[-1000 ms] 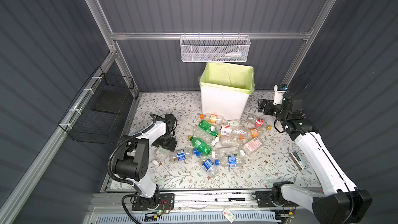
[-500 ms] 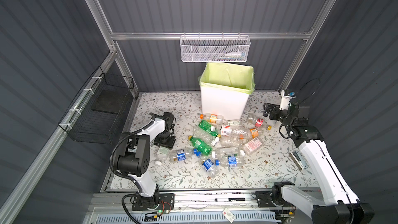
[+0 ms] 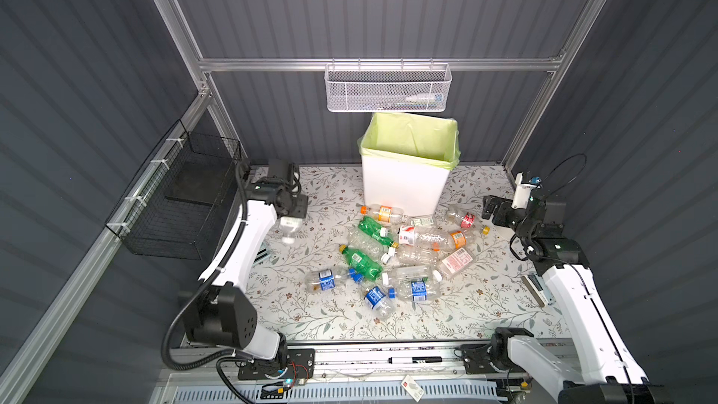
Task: Throw the plastic bottles in the bin
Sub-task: 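Lift the square bottle with the left gripper over the bin and release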
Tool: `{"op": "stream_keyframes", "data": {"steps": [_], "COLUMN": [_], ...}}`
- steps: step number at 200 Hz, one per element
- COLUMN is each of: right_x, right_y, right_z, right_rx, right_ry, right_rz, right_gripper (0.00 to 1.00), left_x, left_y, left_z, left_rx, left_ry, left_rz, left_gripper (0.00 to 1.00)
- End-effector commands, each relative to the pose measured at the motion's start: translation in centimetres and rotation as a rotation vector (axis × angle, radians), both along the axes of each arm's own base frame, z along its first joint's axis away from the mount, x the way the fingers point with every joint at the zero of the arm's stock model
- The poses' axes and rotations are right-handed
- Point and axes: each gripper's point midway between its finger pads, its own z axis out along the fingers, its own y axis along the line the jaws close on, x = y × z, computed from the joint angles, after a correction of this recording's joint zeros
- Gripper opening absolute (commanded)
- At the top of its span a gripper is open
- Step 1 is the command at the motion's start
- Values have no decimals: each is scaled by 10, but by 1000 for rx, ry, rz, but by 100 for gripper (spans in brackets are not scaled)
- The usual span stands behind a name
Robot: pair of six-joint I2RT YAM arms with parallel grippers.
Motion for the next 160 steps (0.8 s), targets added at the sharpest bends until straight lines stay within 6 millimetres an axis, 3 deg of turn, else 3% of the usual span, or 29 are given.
{"op": "stream_keyframes", "data": {"steps": [1, 12, 26, 38, 50, 72, 90, 106, 118, 127, 160], "right_x": [-7, -9, -12, -16, -20, -28, -31, -32, -34, -36, -51], "right_y": [-2, -3, -4, -5, -6, -7, -6, -1, 3, 5, 12], "right_z": [-1, -1, -2, -3, -4, -6, -4, -3, -3, -3, -12], "right_rx": [20, 25, 35, 41, 41, 39, 46, 66, 80, 90, 172], "right_ry": [-2, -9, -13, -17, -20, -7, -6, -2, 11, 22, 54], "right_rz": [-14, -21, -33, -42, -50, -58, -52, -28, -9, -2, -8], "right_gripper": [99, 99, 99, 99, 99, 99, 99, 99, 99, 99, 99], "left_x": [-5, -14, -23, -22, -8, 27, 52, 75, 88, 90, 67], "left_y": [3, 0, -10, -27, -58, -153, -239, -281, -294, -297, -279], "left_z": [154, 211, 267, 297, 310, 300, 262, 226, 211, 208, 233], "left_rx": [-149, -256, -415, -534, -595, -617, -595, -586, -566, -553, -548], "left_ry": [-503, -721, -935, -1029, -1039, -958, -840, -729, -676, -660, -775], "left_rz": [51, 43, -10, -75, -150, -319, -413, -387, -358, -337, -322], "left_gripper": [58, 58, 56, 55, 54, 56, 60, 74, 83, 99, 100]}}
